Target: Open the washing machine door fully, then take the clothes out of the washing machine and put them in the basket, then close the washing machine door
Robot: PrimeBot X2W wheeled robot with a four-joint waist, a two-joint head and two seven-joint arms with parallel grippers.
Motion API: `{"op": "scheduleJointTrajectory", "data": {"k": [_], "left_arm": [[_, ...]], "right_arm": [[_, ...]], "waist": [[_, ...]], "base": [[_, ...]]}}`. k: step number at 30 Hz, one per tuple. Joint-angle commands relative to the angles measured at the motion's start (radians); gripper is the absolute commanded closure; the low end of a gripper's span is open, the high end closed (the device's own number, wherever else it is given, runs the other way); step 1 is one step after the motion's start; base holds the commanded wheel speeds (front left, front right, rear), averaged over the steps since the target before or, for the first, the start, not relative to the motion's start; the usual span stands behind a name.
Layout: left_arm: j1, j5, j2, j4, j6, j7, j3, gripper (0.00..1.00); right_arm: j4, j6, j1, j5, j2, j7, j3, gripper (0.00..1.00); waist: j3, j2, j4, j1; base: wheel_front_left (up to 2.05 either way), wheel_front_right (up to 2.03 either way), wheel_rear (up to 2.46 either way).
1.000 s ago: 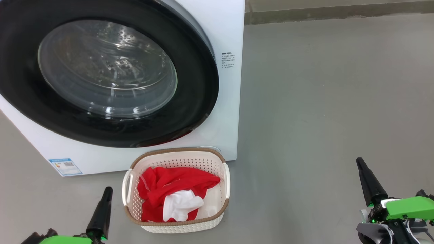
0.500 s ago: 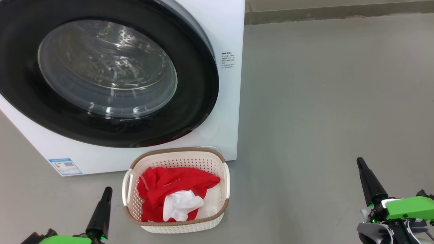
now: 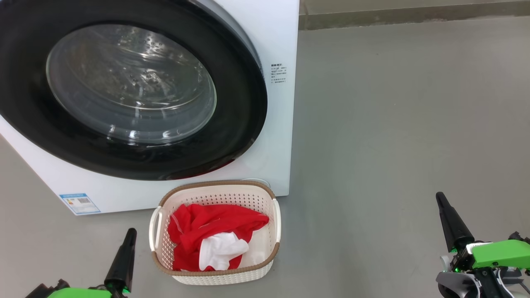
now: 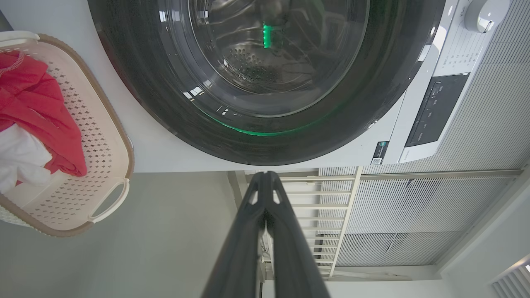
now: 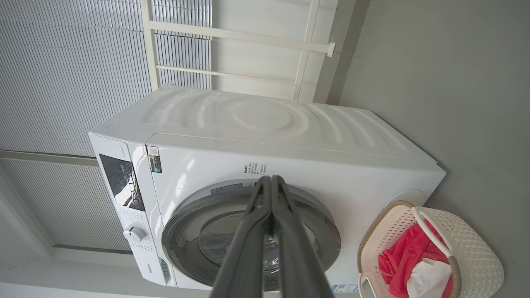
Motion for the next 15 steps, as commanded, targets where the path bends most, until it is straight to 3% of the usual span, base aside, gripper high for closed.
{"op": "scheduleJointTrajectory", "data": {"k": [1, 15], "left_arm": [[-0.041, 0.004, 0.009, -0.021, -0.007, 0.009, 0.036, 1.0], [-0.042, 0.006, 0.008, -0.021, -0.007, 0.01, 0.038, 1.0]], "right_arm": [[-0.026, -0.001, -0.042, -0.003, -0.008, 0.006, 0.016, 1.0], [-0.026, -0.001, -0.042, -0.005, -0.006, 0.007, 0.013, 1.0]], "waist": [[0.0, 0.0, 0.0, 0.0], [0.0, 0.0, 0.0, 0.0]], "base": [[0.0, 0.0, 0.0], [0.0, 0.0, 0.0]]}}
